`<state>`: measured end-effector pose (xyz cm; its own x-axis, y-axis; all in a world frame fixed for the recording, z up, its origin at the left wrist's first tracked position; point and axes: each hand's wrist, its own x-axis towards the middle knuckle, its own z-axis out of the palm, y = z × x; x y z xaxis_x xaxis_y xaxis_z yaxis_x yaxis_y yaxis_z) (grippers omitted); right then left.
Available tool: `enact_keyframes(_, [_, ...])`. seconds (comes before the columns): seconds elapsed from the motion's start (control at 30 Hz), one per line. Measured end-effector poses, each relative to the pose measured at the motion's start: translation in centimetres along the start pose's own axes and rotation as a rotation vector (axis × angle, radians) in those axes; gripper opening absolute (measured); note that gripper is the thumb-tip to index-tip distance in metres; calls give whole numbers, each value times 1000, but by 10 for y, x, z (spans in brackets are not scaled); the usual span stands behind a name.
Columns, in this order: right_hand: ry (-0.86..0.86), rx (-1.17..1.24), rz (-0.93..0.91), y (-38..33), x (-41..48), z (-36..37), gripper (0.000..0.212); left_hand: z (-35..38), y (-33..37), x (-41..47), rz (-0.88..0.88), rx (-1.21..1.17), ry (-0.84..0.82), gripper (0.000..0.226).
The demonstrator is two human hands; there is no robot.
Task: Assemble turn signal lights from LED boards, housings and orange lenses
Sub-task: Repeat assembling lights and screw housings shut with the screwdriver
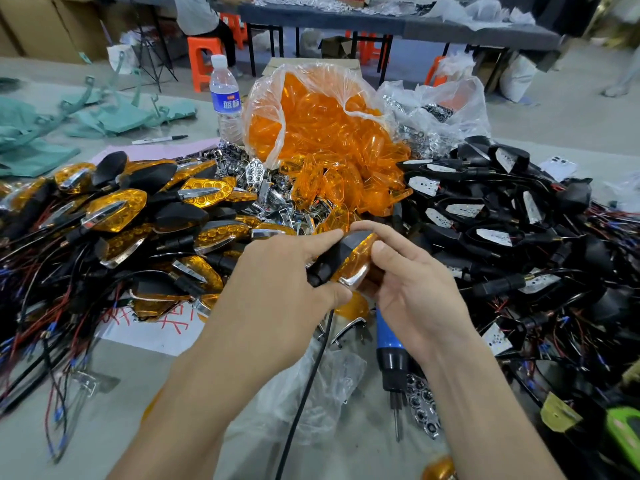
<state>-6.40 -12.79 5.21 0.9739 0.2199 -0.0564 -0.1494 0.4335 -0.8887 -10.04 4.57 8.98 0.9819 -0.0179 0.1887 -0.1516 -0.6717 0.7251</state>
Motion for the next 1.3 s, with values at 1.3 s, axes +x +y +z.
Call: enact_keyframes(1.3, [-121,-553,-482,-9,-26,20,36,0,-33,3,109,-908,-262,31])
